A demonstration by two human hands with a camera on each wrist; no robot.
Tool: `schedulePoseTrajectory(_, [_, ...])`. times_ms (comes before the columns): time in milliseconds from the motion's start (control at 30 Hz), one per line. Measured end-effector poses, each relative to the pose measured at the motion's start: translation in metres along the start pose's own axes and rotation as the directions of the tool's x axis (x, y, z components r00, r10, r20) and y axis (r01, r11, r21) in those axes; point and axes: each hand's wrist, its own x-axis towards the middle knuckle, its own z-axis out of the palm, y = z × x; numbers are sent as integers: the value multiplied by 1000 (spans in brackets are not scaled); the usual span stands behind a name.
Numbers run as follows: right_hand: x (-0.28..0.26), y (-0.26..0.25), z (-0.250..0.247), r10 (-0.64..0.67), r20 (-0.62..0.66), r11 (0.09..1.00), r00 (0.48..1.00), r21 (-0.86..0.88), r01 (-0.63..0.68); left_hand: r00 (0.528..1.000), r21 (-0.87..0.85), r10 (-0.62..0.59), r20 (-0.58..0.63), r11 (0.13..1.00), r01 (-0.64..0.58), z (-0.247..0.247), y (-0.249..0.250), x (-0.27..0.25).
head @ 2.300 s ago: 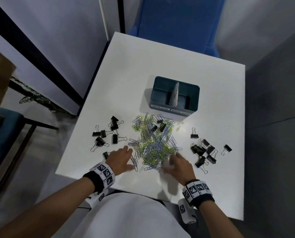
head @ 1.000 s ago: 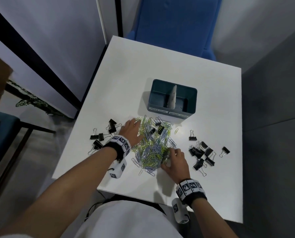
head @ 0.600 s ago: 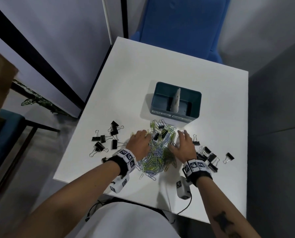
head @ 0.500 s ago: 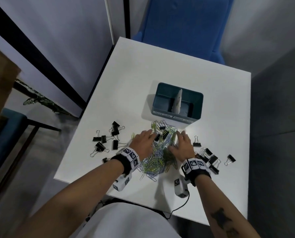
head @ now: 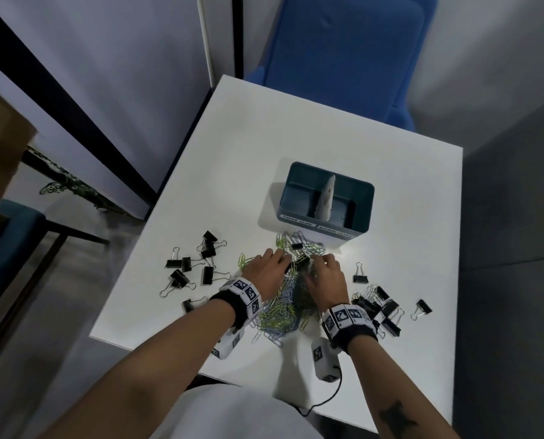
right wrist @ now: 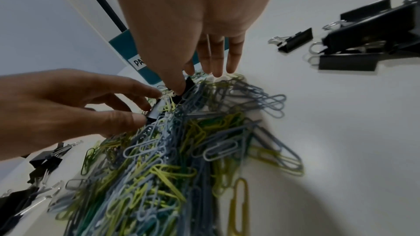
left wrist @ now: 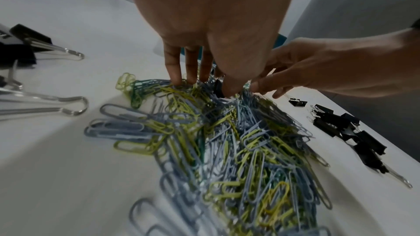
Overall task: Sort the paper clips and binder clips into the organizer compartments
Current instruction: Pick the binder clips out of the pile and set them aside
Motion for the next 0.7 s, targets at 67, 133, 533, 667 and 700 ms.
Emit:
schedulePoseTrajectory(67, [5,-7,2,24,43,1000,999,3,-24,1000,6,-25,4,1000,25,-1,3,5])
schedulePoseTrajectory(133, [9,-13,4,71,56,997,996,24,-73,998,-6,-62,-3,998,62,-1,6,7])
schedulePoseTrajectory(533, [1,-24,8,124,-55,971,991,213,-110,993,-98,-58,-103,994,48,8,15,-5])
schedulePoseTrajectory(667, [0,-25,13,132,-46,948,990,297,-112,989,-225,-75,-128,973,44,8,18,-9])
schedulePoseTrajectory(700, [0,-26,13,146,-44,943,988,309,-125,989,-255,-78,-129,966,43,7,18,-10])
